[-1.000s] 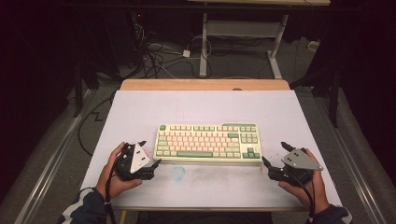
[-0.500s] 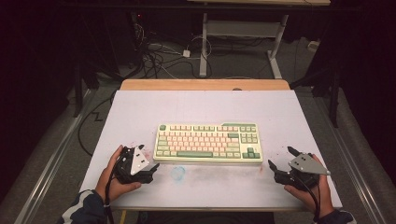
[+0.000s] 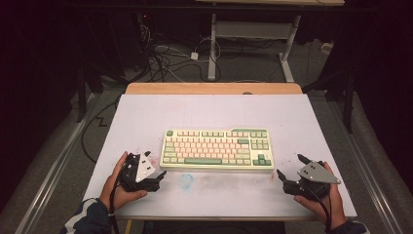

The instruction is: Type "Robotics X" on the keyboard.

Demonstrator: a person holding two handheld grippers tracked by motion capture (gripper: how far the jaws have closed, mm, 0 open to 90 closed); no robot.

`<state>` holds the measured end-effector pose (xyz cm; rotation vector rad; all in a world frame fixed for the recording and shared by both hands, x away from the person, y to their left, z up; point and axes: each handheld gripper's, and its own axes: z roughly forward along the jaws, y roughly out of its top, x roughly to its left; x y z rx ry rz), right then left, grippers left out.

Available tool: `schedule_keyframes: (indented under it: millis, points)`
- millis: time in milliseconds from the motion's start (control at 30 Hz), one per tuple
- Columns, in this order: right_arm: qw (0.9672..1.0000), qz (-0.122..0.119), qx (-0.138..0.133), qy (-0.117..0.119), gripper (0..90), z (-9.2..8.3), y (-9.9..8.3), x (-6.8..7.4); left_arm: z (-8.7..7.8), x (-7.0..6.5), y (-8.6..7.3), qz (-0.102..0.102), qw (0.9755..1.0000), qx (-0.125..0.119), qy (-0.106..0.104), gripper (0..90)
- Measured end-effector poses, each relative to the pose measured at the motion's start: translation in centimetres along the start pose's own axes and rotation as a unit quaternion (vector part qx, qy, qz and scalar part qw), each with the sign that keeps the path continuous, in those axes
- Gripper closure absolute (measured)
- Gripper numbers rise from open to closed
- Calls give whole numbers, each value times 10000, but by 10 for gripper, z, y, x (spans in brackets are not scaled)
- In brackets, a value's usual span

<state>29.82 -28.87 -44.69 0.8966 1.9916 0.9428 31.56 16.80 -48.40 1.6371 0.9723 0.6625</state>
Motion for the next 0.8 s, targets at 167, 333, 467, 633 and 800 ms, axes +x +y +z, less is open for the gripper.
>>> schedule_keyframes:
  millis: [167,333,467,633,800]
  points:
    - [10000,71,-29,-6,174,-2,1,-1,-1,-1,0,-10,10000,-6,-2,163]
    - [10000,25,-22,-52,172,-2,1,0,-1,0,0,-12,10000,-5,15,163]
    - [10000,29,-19,-65,172,-1,1,1,0,0,0,-23,10000,11,18,162]
    - [10000,58,5,-42,172,-1,0,0,1,1,1,-17,10000,20,39,163]
    - [10000,86,24,-28,171,0,-1,-2,3,2,2,-6,10000,40,67,163]
